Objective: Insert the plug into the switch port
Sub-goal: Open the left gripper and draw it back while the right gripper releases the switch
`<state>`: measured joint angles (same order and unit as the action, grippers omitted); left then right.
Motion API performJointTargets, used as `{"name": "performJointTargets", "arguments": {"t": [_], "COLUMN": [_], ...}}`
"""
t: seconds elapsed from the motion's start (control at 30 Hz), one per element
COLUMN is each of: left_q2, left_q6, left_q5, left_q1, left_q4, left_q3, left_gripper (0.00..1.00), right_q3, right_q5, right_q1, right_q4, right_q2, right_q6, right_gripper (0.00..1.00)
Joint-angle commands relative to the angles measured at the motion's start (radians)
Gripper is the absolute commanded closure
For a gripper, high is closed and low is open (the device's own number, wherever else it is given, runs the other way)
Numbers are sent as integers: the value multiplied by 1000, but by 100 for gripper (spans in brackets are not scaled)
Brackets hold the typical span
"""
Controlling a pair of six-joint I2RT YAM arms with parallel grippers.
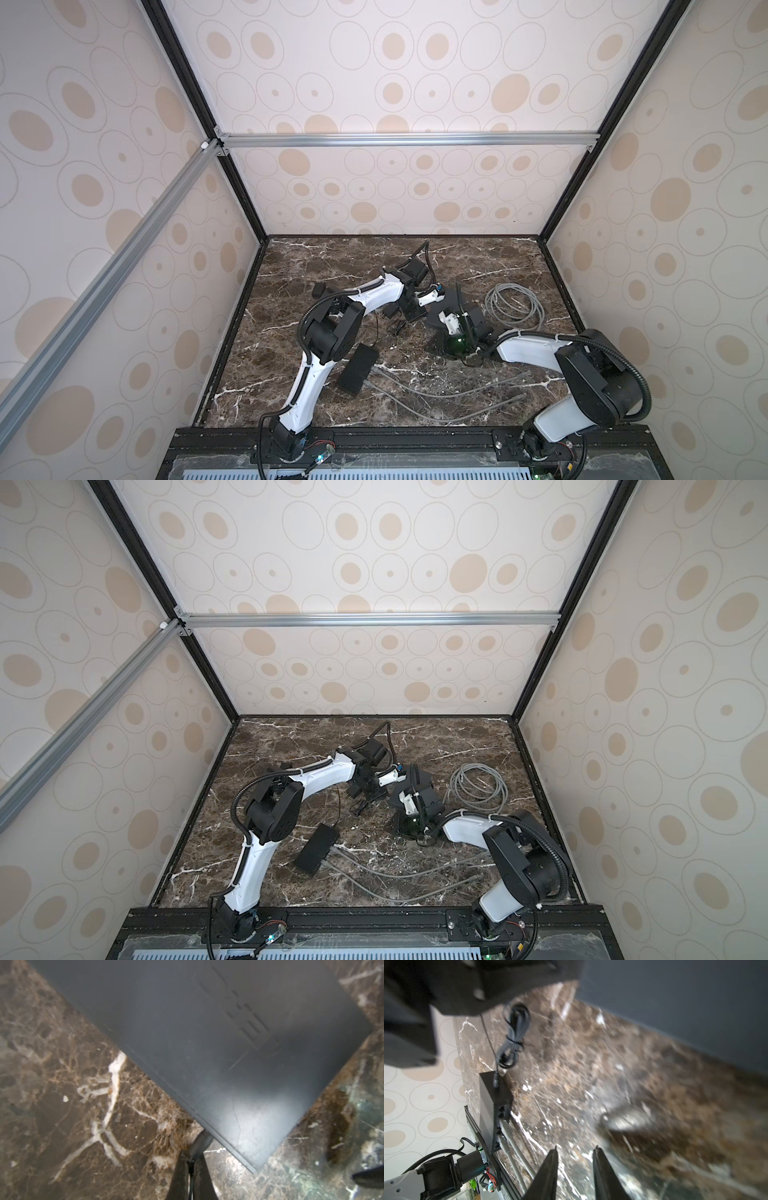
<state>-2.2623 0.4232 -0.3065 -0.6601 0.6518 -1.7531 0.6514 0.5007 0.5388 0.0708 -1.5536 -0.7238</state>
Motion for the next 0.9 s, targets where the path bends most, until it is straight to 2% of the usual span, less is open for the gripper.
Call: {"name": "performJointTargets", "arguments": {"t": [0.0,0.17,0.3,0.43,0.47,0.5,0.53,0.67,0.87], "left_q2": [-35,22,72,123,137,155,172,259,413], "left_q6": [17,12,-5,-31,-43,-59,-76,-177,-421], "left_q5": [54,87,80,18,2,-12,-18,1,87], "left_q1": [20,33,32,33,31,32,33,39,69], "left_q4": [15,-34,-76,-81,-83,-88,-96,-142,-268], "left_q3": [66,175,195,161,150,144,146,192,382], "left_gripper": [100,100,60,47,36,9,2,2,2], "right_q3": [66,91,79,77,77,79,82,103,121], "right_q5": [-1,0,-28,9,15,19,19,16,-8], "right_q1": [-6,-54,-167,-296,-315,-327,-334,-352,-356], "right_q4": [-73,-188,-309,-384,-391,-393,-391,-360,-284], "right_q2": [-6,93,225,274,273,266,253,155,20], "right_q6": [56,123,185,230,239,247,252,273,258], "right_gripper": [66,60,58,58,57,57,56,54,52]}}
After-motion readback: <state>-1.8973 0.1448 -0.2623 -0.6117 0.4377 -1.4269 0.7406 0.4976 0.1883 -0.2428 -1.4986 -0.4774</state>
